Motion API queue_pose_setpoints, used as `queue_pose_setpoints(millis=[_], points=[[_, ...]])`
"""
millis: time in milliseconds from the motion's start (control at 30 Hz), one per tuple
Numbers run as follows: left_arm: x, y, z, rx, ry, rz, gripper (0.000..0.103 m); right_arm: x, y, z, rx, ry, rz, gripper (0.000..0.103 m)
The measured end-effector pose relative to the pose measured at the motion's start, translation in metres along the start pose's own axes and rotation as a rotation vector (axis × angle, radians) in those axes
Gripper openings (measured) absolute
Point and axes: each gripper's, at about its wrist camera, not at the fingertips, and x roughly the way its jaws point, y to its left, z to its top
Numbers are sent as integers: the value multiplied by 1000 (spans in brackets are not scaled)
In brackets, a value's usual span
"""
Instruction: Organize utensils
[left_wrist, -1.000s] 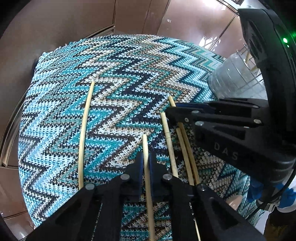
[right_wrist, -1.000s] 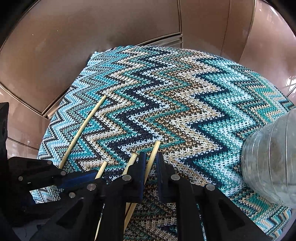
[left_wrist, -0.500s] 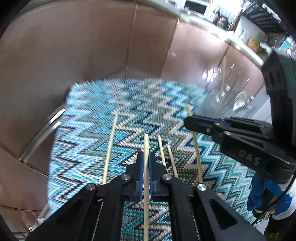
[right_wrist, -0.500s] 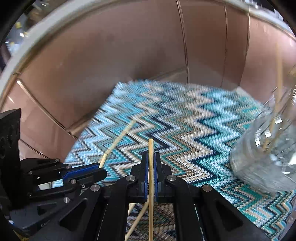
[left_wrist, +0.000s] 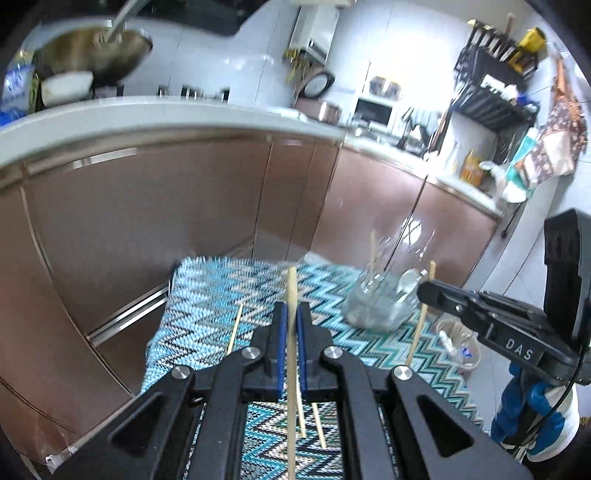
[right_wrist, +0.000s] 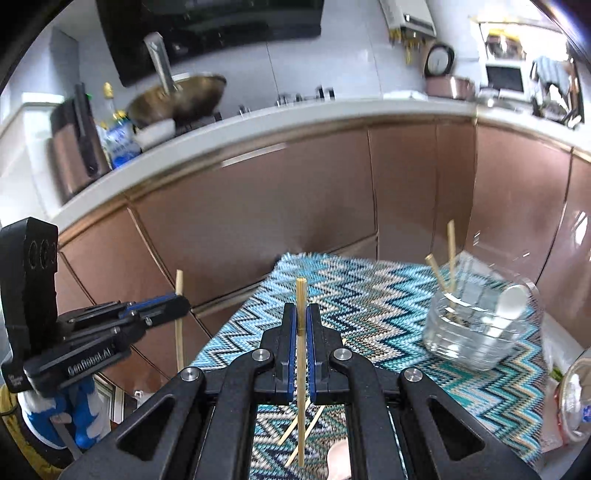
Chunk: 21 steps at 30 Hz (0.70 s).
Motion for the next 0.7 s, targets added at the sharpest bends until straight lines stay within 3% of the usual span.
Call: queue_pose_setpoints(millis=[300,533,700], points=[[-67,-42,4,29,-107,-37,5,-101,9,-7,-14,-124,-30,5],[-117,-69,8,54,-200,-50,5,-146,14,-6,-21,-216,-40,5],[-131,-80,23,58,-255,-70,5,-168,20,6,-55,-281,-54,5]])
